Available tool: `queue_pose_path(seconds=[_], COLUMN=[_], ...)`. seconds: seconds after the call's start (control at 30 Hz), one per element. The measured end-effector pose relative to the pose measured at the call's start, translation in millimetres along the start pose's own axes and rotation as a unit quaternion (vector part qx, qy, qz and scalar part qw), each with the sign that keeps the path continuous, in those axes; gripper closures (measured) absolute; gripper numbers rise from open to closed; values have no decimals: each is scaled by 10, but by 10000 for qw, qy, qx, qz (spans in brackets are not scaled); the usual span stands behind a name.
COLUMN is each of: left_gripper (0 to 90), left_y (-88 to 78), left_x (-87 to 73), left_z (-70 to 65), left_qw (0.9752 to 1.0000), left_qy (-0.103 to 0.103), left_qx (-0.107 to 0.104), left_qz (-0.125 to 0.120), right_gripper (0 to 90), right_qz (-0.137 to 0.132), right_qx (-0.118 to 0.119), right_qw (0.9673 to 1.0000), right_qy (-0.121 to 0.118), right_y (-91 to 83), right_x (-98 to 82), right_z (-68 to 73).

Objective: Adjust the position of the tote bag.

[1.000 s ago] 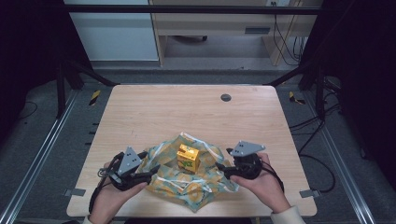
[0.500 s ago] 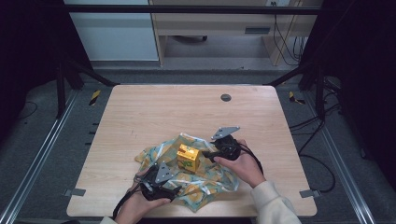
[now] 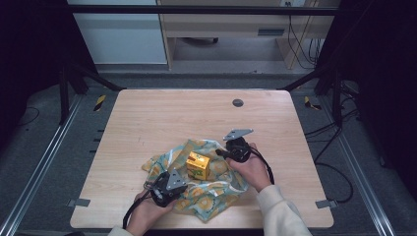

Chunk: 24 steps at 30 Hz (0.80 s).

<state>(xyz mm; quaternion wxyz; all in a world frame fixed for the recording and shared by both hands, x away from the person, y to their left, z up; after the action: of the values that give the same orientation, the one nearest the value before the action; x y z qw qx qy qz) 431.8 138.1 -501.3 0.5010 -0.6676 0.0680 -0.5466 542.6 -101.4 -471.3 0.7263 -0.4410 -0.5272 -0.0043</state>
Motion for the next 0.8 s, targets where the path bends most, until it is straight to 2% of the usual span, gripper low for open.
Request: queue_pose_path(seconds=[0.07,0.23,0.3,0.37,0.53,0.7,0.8], left_gripper=[897,899,899,899,900,900,900], left_y=[-45,-191,-231,-239,-231,-252,-246], left_x=[-21,-76,-97,-121,-144,-140,-140], left_z=[-10,-38,-41,-39,-45,-92,-103], left_qw=[9999,9989,9986,9984,9974,9966,9963], left_qy=[72,378,405,408,463,572,601], left_qx=[-97,-71,-69,-114,-201,-265,-266], left_qz=[100,280,322,384,505,533,548], right_gripper=[900,900,900,900,900,900,899], right_qz=[-1,86,136,69,120,282,344], right_qx=[-27,-200,-274,-310,-572,-751,-809], right_qw=[9998,9986,9980,9974,9963,9940,9931], right_qy=[173,484,557,644,623,750,774], right_y=[51,201,239,243,249,265,264], right_x=[-4,15,40,80,157,104,68], right_z=[-69,-285,-361,-412,-536,-677,-702])
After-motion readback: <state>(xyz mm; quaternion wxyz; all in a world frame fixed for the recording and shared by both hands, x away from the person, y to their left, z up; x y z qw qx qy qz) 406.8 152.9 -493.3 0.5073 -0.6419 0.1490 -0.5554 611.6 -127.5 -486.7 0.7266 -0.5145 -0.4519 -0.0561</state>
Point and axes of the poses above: each handheld gripper's, and its own axes: y roughly forward along the jaws, x roughly out of its top, z roughly to its left, the point moved 2 cm from there along y, roughly forward along the jaws, and after that the axes turned 2 degrees about -y, right-handed, at the moved point
